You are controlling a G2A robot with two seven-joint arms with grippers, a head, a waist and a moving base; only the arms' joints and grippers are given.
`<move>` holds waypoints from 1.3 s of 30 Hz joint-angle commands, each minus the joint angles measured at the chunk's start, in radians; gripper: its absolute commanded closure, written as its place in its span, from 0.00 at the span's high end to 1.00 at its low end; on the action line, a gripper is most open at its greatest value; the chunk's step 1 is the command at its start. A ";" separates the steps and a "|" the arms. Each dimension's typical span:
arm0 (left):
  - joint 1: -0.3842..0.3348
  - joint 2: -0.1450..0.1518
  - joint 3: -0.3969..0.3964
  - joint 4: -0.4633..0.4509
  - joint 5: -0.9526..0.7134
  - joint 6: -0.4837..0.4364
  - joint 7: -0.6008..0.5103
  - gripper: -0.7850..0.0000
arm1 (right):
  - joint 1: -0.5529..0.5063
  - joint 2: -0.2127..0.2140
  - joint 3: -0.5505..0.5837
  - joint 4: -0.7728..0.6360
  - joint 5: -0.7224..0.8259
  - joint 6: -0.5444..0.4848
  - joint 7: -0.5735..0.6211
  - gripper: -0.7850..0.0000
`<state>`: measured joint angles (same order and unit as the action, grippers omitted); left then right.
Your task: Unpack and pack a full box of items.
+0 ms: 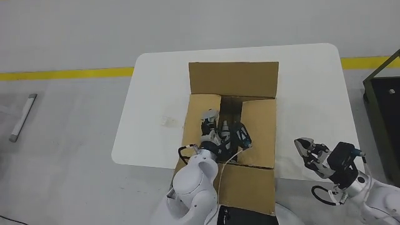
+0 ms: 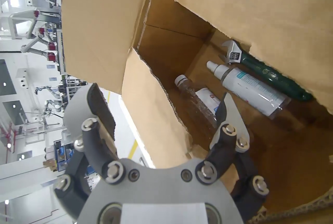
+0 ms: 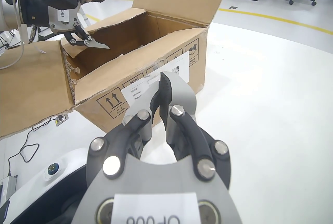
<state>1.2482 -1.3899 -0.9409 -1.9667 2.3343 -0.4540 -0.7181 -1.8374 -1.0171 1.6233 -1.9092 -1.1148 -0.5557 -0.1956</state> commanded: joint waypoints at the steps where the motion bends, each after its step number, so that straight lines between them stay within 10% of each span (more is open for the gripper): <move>1: 0.003 0.001 -0.003 0.004 0.024 -0.001 -0.002 0.02 | 0.001 -0.001 0.000 0.000 0.000 0.000 0.002 0.00; 37: -0.002 -0.047 -0.125 -0.130 -0.420 0.269 0.032 0.00 | 0.060 -0.001 0.191 -0.036 0.155 -0.047 0.064 0.00; 39: -0.012 -0.048 -0.133 -0.119 -0.412 0.265 0.030 0.64 | 0.069 -0.001 0.184 -0.046 0.161 -0.057 0.077 0.00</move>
<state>1.2408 -1.4375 -1.0700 -2.0916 1.9155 -0.1873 -0.6873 -1.7730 -1.0184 1.8115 -1.9509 -0.9556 -0.6101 -0.1251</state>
